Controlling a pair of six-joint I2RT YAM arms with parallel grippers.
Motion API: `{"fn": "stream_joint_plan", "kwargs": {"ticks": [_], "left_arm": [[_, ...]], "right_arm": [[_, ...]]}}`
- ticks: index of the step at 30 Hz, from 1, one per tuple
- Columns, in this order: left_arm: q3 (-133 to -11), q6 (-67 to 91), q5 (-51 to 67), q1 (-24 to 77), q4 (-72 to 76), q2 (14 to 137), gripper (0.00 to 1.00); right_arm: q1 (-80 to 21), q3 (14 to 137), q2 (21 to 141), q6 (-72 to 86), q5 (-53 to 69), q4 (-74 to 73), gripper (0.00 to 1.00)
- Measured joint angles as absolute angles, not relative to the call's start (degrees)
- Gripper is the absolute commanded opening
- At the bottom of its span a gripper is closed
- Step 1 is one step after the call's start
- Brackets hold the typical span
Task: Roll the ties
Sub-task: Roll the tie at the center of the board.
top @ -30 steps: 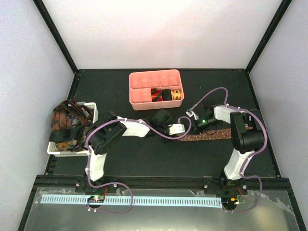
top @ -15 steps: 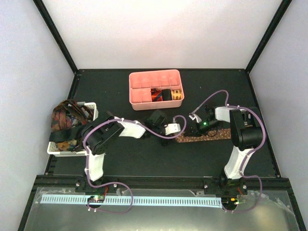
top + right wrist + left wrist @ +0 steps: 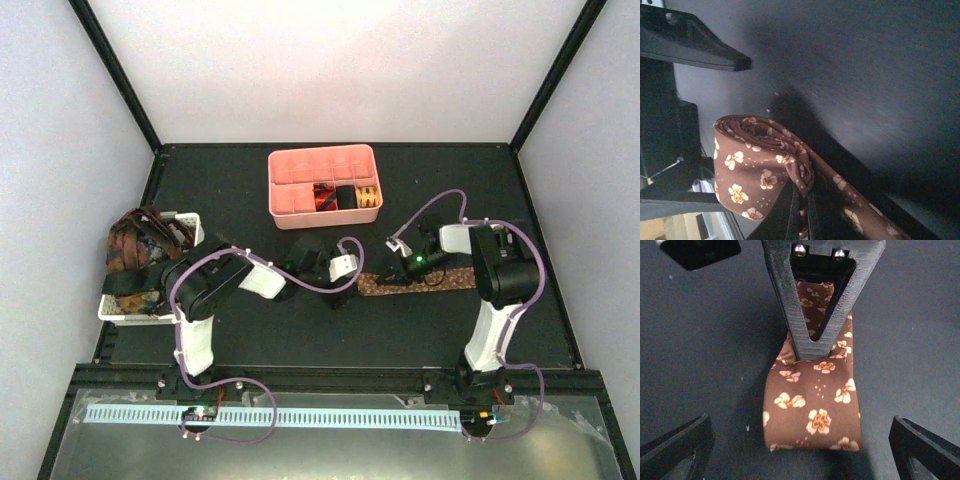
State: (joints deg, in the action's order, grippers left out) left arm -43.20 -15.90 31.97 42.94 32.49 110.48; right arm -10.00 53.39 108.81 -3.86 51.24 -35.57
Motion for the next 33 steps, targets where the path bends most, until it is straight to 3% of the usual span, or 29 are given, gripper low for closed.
{"fn": "stream_joint_plan", "kwargs": {"ticks": [11,16,20,24,28,33], "left_arm": [[-40.69,-14.74,30.28,42.19,34.81,111.13,0.98],[-42.33,-15.90,31.22,42.00,34.72,112.53,0.88],[-43.40,-17.91,30.87,42.39,32.88,112.66,0.87],[-43.90,-20.64,29.15,43.66,31.79,112.66,0.72],[-44.29,-21.56,28.69,44.77,31.22,112.66,0.42],[-44.99,-22.68,28.40,45.15,30.15,112.66,0.31]], "right_arm": [[-15.35,54.04,111.07,0.34,54.65,-28.32,0.02],[-15.35,54.08,110.83,-0.10,54.59,-28.47,0.02],[-15.35,54.08,110.39,-0.69,54.61,-28.84,0.02],[-15.35,54.02,109.82,-1.06,54.59,-29.26,0.02],[-15.35,53.47,109.08,-1.17,54.59,-29.54,0.02],[-14.92,52.53,108.62,-1.19,54.54,-29.98,0.03]]}}
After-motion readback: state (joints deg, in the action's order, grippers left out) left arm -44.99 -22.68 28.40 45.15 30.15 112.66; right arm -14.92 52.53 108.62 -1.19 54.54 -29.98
